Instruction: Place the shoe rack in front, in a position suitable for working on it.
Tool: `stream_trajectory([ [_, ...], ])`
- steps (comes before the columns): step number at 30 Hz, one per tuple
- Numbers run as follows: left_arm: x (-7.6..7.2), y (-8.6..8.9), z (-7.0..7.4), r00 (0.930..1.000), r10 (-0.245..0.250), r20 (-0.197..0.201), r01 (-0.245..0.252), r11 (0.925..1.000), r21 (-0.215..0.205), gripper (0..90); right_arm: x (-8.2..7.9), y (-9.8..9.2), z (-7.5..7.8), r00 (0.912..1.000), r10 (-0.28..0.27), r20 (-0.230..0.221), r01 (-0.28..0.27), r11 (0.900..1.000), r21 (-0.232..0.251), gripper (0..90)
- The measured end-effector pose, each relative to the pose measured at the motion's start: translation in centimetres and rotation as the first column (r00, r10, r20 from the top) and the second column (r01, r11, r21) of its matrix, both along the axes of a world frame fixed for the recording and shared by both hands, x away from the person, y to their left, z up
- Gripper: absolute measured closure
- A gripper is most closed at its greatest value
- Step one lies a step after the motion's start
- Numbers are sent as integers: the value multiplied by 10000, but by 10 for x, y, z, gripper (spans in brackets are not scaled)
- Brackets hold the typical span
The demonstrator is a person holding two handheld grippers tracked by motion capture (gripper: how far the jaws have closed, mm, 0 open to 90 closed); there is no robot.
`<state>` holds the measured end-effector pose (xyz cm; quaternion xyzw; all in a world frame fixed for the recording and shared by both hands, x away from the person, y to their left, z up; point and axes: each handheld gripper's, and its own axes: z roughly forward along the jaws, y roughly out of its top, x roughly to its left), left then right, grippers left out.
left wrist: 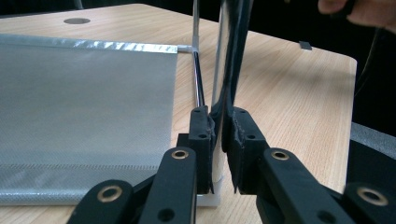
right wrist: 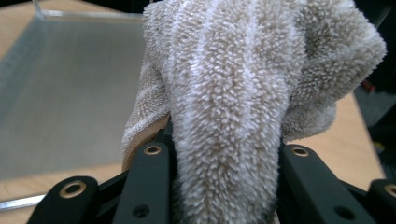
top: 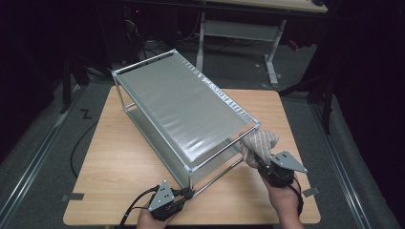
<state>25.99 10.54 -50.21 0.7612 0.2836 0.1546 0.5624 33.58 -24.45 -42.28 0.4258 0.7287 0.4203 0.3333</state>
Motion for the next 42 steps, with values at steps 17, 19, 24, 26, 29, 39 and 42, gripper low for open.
stream_trajectory([
  [17,0,0,0,10000,-2,0,2,10000,-1,802,9,-19,-59,9805,-216,-1954,125,9988,-477,670],
  [19,0,0,0,10000,-4,-5,4,10000,-8,802,9,-24,-60,9786,-356,-2026,243,9980,-579,670],
  [24,0,0,0,10000,-7,-10,7,10000,-9,801,10,-40,-60,9750,-884,-2038,758,9947,-688,670],
  [26,0,0,0,10000,-11,-15,11,10000,-18,802,10,-44,-59,9751,-1057,-1949,925,9928,-758,670],
  [29,0,0,0,10000,2,3,-2,10000,4,802,11,-50,-58,9746,-1274,-1844,1153,9905,-753,670],
  [39,-6,2,0,9996,230,133,-231,9997,79,802,30,-47,-57,9786,-1320,-1581,1209,9896,-778,669],
  [42,-10,3,0,9992,351,189,-354,9992,160,803,38,-40,-58,9816,-1137,-1532,1016,9912,-842,669],
])
